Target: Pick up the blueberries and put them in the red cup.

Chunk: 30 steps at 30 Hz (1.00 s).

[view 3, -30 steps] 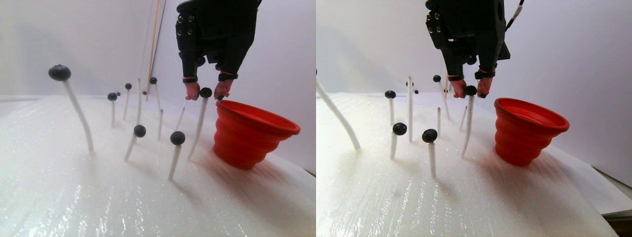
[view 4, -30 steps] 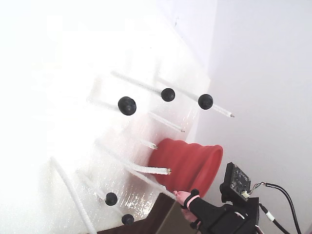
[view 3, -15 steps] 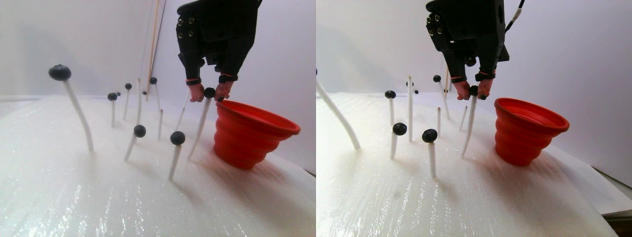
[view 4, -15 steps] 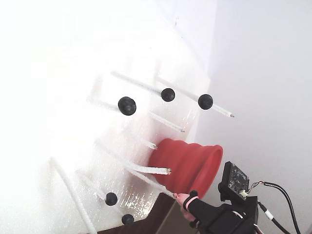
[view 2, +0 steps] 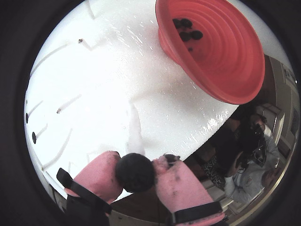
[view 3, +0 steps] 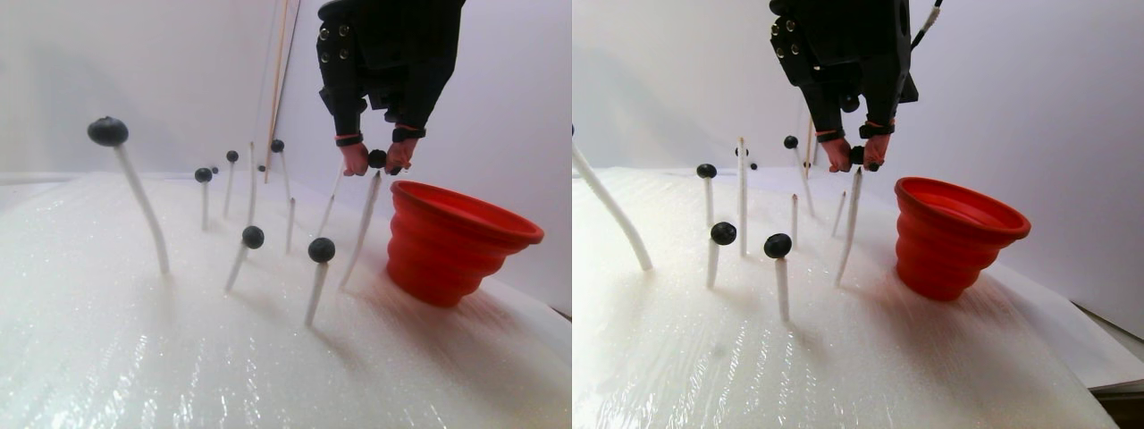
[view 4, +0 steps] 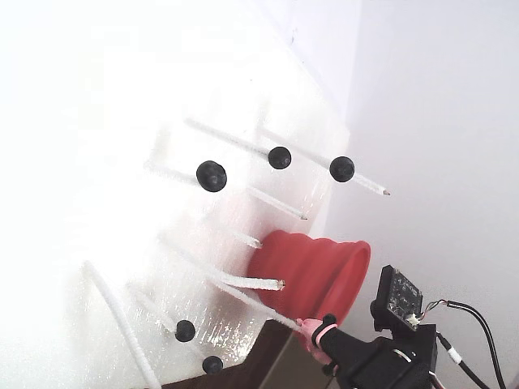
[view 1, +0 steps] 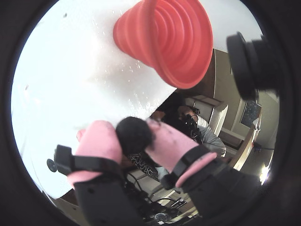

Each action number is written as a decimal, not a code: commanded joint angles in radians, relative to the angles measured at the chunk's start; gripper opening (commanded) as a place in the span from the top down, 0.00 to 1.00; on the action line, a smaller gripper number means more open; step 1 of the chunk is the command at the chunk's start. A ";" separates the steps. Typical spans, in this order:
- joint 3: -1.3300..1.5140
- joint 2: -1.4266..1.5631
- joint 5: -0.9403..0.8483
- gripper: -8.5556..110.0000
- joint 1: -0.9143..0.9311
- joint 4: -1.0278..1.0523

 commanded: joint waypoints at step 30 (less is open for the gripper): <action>-0.155 0.083 -0.077 0.84 0.121 0.055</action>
